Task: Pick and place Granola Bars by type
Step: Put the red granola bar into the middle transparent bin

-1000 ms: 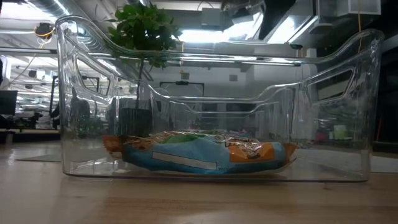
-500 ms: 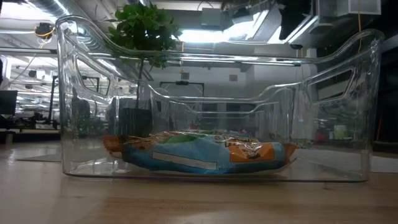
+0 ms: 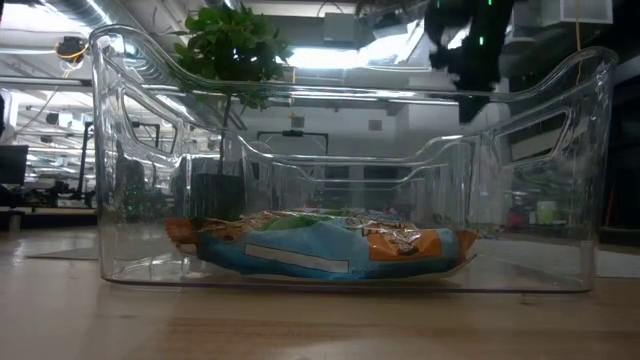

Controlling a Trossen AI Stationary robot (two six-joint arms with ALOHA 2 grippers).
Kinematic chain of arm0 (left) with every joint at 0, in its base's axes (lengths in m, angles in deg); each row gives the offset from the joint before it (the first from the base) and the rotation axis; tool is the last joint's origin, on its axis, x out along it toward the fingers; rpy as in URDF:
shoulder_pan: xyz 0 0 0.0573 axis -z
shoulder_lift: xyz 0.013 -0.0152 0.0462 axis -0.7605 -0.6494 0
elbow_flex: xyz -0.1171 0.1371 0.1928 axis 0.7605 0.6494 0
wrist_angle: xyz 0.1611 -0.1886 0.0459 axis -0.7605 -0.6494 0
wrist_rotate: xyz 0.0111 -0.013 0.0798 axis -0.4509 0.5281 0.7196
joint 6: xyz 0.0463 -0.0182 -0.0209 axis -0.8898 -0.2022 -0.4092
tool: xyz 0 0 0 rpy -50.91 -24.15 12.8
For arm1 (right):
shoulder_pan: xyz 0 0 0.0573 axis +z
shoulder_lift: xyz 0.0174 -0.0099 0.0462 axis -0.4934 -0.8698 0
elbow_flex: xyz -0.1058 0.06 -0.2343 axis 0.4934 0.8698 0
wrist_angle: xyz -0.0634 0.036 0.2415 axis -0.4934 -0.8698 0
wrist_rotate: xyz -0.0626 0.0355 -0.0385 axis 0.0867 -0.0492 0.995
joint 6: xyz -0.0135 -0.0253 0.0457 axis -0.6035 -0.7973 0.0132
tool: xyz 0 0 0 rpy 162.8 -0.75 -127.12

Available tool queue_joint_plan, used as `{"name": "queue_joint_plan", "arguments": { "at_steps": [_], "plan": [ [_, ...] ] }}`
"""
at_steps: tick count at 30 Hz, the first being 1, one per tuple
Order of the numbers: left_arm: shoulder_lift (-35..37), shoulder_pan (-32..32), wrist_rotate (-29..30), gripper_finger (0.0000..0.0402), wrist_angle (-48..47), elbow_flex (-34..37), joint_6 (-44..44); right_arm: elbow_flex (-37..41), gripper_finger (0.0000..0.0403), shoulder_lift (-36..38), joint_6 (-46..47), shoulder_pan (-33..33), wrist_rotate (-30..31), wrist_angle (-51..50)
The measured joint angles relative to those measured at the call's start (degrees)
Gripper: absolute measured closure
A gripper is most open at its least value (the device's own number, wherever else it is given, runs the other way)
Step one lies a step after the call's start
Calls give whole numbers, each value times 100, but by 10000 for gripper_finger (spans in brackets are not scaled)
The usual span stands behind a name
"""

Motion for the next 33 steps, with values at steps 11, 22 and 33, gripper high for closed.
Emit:
{"name": "queue_joint_plan", "arguments": {
  "at_steps": [11,22,33],
  "plan": [
    [0,-39,0,370,1,0,126,1944,174,-1,-54,-448,-682,1760],
    [0,-61,22,370,1,0,254,2869,126,-42,-59,-875,-1143,2768],
    [0,-63,131,370,-1,0,256,3021,125,-593,-198,-895,-1381,3172]
  ]
}}
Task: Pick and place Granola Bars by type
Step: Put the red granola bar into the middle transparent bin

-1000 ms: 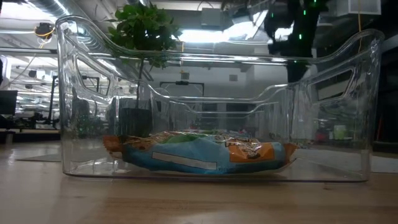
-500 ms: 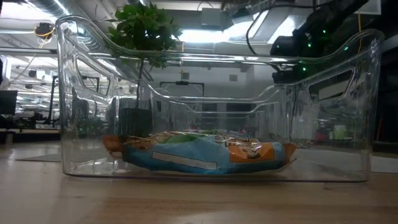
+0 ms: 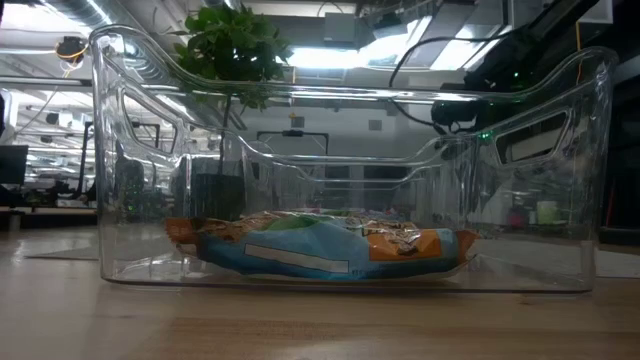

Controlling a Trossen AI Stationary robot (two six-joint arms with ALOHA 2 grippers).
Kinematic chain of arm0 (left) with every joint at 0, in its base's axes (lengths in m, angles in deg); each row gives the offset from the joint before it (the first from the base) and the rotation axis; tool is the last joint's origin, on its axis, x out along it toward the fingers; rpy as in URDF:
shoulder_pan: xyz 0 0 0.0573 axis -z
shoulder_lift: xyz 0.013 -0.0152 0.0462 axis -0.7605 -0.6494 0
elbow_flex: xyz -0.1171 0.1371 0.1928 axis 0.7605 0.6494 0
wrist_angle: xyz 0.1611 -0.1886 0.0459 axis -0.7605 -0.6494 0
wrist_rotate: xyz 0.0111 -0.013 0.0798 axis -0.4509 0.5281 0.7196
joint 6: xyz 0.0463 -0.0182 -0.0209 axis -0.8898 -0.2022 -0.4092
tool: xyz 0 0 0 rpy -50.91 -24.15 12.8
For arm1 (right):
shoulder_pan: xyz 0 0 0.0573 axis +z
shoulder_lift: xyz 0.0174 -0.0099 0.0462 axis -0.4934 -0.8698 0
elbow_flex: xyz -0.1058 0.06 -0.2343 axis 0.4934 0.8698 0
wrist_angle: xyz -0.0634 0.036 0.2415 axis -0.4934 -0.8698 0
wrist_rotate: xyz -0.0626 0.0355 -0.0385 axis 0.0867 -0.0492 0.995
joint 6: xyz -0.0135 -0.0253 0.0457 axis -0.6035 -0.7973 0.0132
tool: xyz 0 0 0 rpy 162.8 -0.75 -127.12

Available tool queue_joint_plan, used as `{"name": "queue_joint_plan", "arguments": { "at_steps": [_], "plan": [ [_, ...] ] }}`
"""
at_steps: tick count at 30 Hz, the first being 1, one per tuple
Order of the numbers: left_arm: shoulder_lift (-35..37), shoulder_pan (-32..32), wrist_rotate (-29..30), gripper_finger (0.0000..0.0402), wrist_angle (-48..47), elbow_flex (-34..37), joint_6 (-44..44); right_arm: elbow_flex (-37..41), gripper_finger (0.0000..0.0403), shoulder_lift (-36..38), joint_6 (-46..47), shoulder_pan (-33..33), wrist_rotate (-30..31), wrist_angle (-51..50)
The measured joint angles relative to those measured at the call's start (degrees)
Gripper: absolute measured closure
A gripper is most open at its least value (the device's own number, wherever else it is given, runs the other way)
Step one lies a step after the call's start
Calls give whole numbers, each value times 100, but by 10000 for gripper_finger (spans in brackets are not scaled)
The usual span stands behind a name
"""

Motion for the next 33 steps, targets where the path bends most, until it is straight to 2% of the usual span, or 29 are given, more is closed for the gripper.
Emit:
{"name": "queue_joint_plan", "arguments": {
  "at_steps": [10,14,33],
  "plan": [
    [0,2,-33,370,1,0,40,0,125,-615,-32,0,2,194],
    [0,2,-40,370,0,0,61,0,140,-727,-31,0,7,250],
    [0,2,-44,370,0,0,52,-7,338,-728,-16,0,15,260]
  ]
}}
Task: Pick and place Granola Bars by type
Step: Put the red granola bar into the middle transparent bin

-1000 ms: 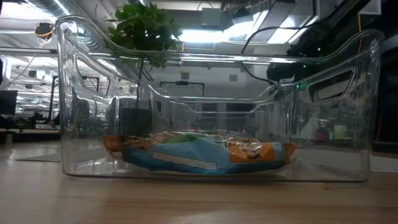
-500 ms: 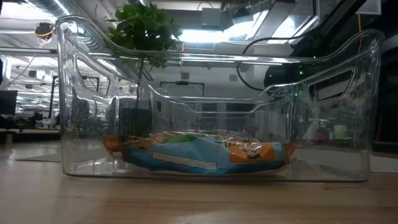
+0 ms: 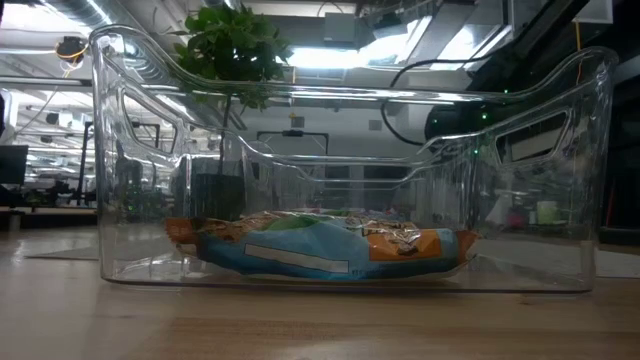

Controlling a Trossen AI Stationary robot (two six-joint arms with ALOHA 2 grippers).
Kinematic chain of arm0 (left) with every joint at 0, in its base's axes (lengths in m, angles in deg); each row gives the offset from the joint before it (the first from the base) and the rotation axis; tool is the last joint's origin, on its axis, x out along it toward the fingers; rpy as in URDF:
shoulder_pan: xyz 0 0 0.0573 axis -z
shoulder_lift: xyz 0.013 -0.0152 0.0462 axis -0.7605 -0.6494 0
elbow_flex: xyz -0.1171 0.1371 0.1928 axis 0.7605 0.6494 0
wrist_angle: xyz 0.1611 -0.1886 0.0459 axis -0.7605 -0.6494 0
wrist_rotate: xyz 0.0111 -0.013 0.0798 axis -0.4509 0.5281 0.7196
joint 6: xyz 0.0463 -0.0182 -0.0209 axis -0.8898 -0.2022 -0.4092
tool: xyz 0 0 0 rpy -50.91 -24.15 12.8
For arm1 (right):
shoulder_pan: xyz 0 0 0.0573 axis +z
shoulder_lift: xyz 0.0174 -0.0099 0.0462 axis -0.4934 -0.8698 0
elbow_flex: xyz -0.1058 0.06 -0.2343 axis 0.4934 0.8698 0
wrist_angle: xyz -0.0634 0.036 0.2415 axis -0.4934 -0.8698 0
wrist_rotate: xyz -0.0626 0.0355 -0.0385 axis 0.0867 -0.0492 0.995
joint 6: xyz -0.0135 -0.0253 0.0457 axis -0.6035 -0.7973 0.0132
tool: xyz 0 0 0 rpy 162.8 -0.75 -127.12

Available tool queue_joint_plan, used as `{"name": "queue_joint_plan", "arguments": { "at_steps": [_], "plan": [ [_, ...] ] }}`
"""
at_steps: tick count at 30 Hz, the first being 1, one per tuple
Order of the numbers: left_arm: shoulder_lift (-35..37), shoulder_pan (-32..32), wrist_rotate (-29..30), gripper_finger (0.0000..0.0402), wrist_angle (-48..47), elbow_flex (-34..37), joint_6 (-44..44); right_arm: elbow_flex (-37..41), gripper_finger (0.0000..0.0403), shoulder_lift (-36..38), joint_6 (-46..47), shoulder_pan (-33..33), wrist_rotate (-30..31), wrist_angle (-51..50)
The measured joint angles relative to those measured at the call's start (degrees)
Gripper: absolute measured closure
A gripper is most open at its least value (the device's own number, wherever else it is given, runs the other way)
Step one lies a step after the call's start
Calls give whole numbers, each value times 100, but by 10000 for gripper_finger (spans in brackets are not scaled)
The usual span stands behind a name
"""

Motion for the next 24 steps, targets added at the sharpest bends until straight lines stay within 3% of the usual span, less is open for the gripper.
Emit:
{"name": "queue_joint_plan", "arguments": {
  "at_steps": [5,11,24],
  "plan": [
    [0,0,0,370,0,0,-7,-13,362,50,-58,0,2,-267],
    [0,0,0,370,-37,0,-9,-13,362,357,-122,0,120,-581],
    [0,0,-2,370,-177,0,-78,-13,364,1886,-95,0,199,-1261]
  ]
}}
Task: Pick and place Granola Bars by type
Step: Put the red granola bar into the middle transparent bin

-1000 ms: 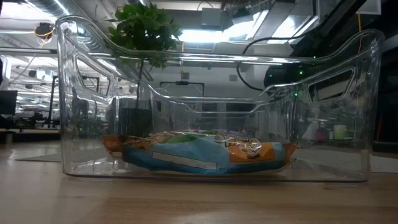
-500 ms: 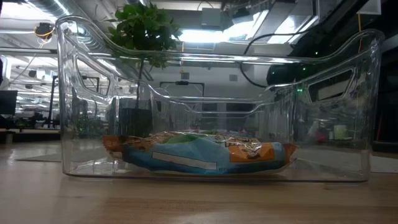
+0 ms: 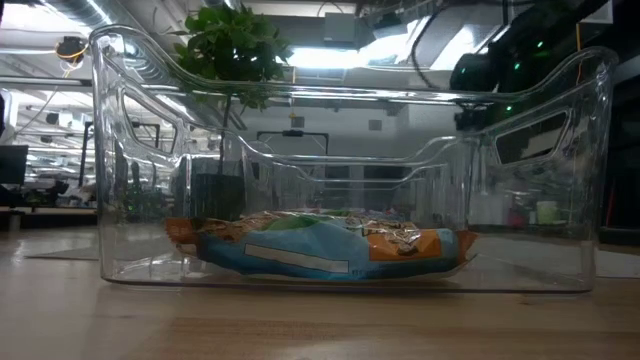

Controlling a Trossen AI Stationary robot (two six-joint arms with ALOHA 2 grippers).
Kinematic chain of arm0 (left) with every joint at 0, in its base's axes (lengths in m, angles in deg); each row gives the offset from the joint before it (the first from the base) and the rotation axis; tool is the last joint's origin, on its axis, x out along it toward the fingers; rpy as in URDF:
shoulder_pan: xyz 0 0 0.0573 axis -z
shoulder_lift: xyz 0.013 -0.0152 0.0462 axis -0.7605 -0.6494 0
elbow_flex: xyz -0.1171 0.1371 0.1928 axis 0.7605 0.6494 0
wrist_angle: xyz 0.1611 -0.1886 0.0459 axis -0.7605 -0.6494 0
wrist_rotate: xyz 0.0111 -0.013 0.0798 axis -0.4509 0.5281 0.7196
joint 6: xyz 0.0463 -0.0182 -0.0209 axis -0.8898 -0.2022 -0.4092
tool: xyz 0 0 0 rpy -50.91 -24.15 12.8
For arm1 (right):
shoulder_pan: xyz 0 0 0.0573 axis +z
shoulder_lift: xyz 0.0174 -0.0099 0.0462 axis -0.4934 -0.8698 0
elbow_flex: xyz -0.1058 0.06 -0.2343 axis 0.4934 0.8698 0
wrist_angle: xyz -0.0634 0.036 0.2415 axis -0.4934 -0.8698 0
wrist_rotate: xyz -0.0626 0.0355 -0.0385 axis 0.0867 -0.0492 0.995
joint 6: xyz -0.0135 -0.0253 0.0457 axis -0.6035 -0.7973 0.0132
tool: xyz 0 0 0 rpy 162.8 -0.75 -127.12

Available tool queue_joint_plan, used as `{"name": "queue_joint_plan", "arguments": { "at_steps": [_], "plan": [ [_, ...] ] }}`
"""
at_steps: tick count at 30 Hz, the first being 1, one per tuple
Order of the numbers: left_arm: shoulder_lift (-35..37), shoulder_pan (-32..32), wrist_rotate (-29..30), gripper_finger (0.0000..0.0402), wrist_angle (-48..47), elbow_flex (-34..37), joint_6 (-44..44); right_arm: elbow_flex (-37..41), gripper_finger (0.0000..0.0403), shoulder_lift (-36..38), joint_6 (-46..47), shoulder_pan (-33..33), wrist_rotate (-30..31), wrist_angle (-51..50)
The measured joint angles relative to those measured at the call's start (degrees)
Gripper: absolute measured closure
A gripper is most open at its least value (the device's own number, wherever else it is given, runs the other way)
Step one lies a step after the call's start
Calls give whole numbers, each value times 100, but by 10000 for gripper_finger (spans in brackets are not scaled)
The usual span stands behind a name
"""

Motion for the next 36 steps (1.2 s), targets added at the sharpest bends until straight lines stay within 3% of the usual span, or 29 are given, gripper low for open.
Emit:
{"name": "queue_joint_plan", "arguments": {
  "at_steps": [9,21,28,36],
  "plan": [
    [0,0,6,370,-9,0,-75,-744,367,942,-35,0,-130,-848],
    [0,0,21,370,-20,0,-131,-2742,366,1312,-55,60,-1441,-1203],
    [0,0,22,370,-20,0,-130,-3578,367,1301,-58,537,-1664,-1100],
    [0,1,48,370,-20,0,-132,-3700,367,1148,126,1342,-1664,-686]
  ]
}}
